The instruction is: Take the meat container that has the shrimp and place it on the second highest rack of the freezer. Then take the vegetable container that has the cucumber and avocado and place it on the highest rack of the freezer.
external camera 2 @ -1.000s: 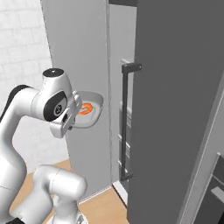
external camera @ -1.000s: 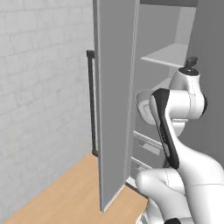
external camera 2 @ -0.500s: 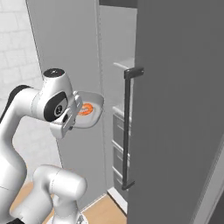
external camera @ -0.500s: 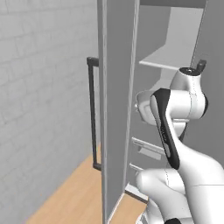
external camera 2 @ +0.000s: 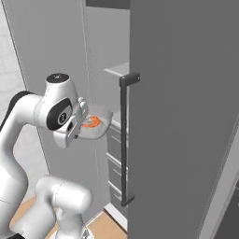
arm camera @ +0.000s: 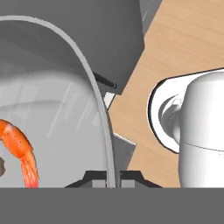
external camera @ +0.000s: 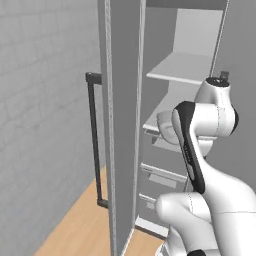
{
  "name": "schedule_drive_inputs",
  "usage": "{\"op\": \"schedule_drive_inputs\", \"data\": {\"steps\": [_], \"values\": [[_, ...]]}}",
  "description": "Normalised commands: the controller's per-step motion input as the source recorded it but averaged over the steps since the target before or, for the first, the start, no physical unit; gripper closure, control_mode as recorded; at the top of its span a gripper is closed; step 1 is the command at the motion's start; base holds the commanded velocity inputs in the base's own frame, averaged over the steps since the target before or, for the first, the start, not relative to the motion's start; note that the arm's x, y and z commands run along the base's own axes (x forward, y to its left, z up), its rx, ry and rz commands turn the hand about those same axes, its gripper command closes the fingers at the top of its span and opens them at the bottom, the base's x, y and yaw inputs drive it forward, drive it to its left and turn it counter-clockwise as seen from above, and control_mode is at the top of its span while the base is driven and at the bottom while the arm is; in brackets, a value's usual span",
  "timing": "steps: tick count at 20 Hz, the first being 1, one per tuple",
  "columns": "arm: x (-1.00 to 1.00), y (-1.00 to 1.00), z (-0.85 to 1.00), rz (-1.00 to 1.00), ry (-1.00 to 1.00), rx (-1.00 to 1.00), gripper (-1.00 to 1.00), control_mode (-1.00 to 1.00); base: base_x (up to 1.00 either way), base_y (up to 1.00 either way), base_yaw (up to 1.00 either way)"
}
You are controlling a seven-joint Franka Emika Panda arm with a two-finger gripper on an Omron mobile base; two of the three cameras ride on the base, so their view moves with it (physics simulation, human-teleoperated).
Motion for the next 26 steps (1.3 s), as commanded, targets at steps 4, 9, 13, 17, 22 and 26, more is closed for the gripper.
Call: {"op": "schedule_drive_inputs", "data": {"steps": [4,9,13,17,22,26], "values": [[0.00,0.00,0.00,0.00,0.00,0.00,1.00,1.00,0.58,0.06,-0.17],[0.00,0.00,0.00,0.00,0.00,0.00,1.00,1.00,0.59,0.26,-0.21],[0.00,0.00,0.00,0.00,0.00,0.00,1.00,1.00,0.44,0.27,-0.23],[0.00,0.00,0.00,0.00,0.00,0.00,1.00,1.00,0.34,0.22,-0.27],[0.00,0.00,0.00,0.00,0.00,0.00,1.00,1.00,0.32,0.13,-0.27],[0.00,0.00,0.00,0.00,0.00,0.00,1.00,1.00,0.23,0.00,-0.24]]}}
